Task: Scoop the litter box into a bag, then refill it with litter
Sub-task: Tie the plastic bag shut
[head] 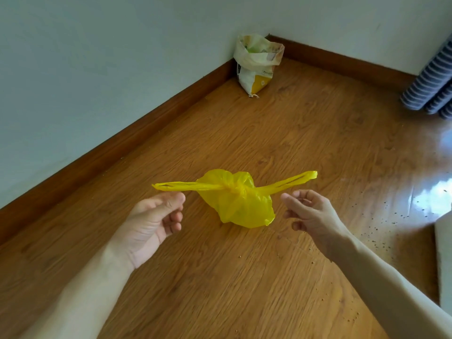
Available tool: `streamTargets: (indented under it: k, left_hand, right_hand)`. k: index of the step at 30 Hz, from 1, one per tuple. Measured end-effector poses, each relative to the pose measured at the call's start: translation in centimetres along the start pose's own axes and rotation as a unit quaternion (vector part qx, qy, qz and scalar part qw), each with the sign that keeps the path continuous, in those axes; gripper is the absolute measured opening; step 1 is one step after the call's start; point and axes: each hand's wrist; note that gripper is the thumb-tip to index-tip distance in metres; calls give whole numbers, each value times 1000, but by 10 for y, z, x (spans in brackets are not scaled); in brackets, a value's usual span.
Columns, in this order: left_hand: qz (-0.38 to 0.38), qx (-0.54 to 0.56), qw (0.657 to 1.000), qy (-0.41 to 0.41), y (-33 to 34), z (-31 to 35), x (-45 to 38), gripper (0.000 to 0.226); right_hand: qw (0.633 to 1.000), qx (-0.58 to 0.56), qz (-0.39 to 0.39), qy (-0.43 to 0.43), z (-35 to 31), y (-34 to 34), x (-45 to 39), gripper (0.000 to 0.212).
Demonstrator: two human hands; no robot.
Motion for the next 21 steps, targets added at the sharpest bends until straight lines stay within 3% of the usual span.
streamTargets:
  k: [2,4,7,12,17,21]
  left_hand:
    - [-7,-16,999,-32,8,-10,1,88]
    - [-30,-33,999,-30,19,-17,-1,87]
    - [-42,-34,998,18,39,-24,-9,61]
    - [10,-3,998,67,54,-29,-15,14]
    - [2,-26,991,133,61,-21,-1,17]
    - [-27,-111,974,194,70,-8,14,17]
  right_hand:
    - [999,46,0,11,4,7,1,62]
    - [998,62,-6,1,6,11,0,67]
    - [998,56,2,-13,3,18,-6,53]
    - [998,6,-4,-56,-10,30,-6,18]
    - [991,22,-19,-134,-27,30,7,8]
    - [983,2,-84,-165,-45,32,18,13]
Point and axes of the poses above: each hand's wrist, its own x-axis away from the middle knuckle, its own y-axis out of the palm, z = x × y, and after that the axes turned 6 degrees about x, right-handed
